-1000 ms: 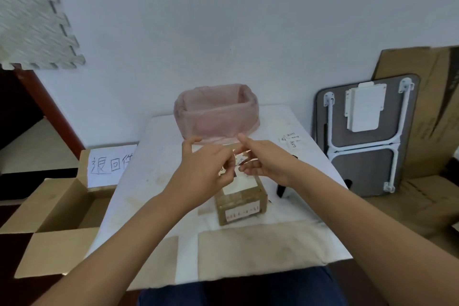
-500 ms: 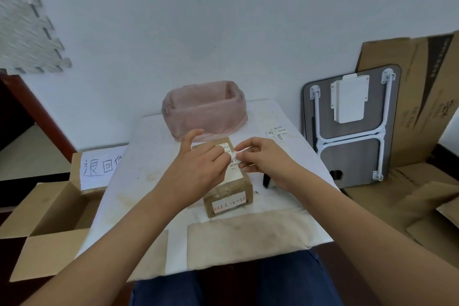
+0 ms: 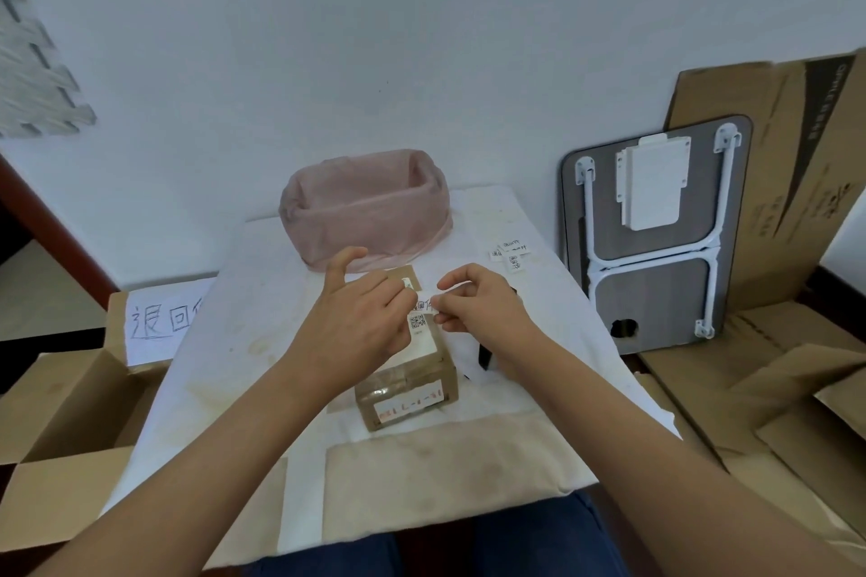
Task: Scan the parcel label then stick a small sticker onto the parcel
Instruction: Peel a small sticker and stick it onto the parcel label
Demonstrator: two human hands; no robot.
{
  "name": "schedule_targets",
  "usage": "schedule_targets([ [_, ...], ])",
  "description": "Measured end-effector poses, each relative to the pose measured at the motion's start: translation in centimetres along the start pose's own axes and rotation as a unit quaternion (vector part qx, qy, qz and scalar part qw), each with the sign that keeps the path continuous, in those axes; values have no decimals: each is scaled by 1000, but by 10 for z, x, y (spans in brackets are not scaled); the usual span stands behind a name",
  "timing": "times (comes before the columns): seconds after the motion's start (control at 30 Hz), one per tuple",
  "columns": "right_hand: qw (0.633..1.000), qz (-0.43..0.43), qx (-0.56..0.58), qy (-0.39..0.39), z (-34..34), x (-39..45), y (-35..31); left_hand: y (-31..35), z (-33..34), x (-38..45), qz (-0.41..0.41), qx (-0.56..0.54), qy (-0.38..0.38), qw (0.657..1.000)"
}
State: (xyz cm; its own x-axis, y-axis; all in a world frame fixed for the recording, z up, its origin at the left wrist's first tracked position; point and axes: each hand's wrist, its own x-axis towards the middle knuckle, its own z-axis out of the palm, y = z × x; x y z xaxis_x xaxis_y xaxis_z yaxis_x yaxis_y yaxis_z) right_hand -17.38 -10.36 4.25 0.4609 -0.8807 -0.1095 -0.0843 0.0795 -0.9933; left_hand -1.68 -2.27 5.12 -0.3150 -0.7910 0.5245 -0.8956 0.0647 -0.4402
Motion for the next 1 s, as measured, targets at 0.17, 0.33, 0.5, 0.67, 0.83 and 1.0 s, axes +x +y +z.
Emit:
schedule_targets([
  [0.17, 998, -14, -52, 36, 2, 11, 3, -6, 13, 2, -1, -38, -5, 999],
  [0.33, 996, -18, -57, 62, 6, 15, 9, -23, 24, -12, -123, -160, -39, 979],
  [0.5, 994, -22, -85, 60, 22, 19, 21, -31, 39, -41, -335, -347, -106, 870],
  [0.67, 981, -36, -184, 56, 38, 25, 20, -8, 45, -52, -380, -425, -117, 813],
  [0.83, 959, -56, -275, 35, 45, 29, 17, 3, 52, -60, -392, -399, -86, 824],
  [1.0, 954, -70, -290, 19, 49, 32, 17, 9, 54, -63, -404, -395, -68, 822],
])
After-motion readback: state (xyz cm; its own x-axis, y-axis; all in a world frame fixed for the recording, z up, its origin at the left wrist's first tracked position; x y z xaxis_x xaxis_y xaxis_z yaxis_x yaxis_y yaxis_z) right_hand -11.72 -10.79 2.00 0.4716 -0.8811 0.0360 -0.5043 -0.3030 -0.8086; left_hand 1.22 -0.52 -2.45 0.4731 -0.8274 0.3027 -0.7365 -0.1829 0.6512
